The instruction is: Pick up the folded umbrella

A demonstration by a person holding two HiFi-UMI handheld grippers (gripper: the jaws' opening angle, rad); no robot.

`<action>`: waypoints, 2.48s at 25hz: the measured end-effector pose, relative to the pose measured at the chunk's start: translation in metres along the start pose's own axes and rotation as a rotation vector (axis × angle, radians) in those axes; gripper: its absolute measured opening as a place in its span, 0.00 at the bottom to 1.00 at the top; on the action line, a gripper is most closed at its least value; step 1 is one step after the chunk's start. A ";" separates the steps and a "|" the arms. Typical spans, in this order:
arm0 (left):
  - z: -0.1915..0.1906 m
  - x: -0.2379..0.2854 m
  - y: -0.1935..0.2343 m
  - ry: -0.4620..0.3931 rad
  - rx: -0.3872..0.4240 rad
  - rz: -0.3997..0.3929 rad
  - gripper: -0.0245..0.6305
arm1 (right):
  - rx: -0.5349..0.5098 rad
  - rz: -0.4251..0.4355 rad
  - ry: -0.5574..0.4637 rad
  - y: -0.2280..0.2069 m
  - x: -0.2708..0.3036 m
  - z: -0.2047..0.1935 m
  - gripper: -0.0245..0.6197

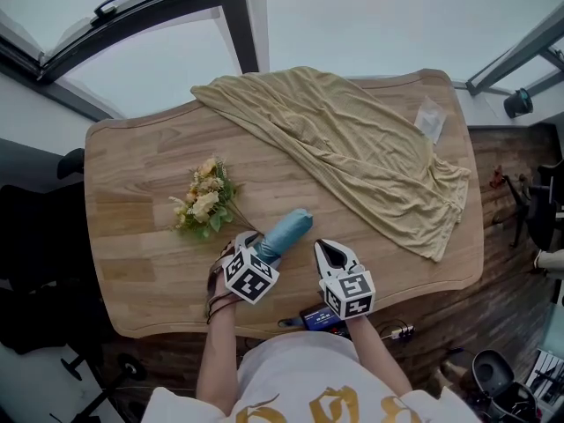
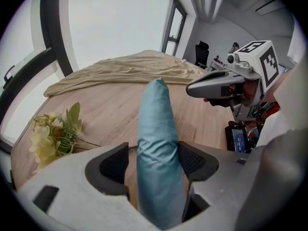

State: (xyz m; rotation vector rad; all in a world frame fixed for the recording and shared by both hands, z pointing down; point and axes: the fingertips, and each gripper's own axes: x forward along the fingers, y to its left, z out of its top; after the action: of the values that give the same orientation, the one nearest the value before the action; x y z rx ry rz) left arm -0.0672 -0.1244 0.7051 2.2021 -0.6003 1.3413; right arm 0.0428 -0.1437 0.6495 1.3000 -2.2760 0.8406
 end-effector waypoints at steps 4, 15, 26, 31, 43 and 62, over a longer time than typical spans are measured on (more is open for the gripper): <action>-0.002 0.009 -0.007 0.026 0.007 -0.010 0.54 | 0.002 -0.008 -0.005 -0.004 -0.002 0.000 0.05; -0.007 0.021 -0.016 0.047 -0.006 0.007 0.53 | 0.017 -0.030 -0.007 -0.011 -0.007 -0.005 0.05; -0.011 0.037 -0.021 0.041 0.009 0.056 0.50 | 0.047 -0.052 -0.025 -0.022 -0.014 -0.004 0.05; -0.010 0.036 -0.021 0.038 -0.006 0.054 0.48 | 0.047 -0.053 -0.030 -0.024 -0.017 -0.004 0.05; -0.007 0.032 -0.024 -0.005 -0.050 0.053 0.46 | 0.038 -0.041 -0.043 -0.022 -0.017 0.001 0.05; 0.039 -0.025 -0.028 -0.290 -0.184 0.060 0.46 | -0.055 -0.048 -0.107 -0.015 -0.040 0.030 0.05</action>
State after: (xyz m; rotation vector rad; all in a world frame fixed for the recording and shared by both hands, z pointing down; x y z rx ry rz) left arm -0.0343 -0.1232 0.6621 2.2558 -0.8659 0.9566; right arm 0.0746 -0.1435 0.6082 1.4007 -2.3221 0.7026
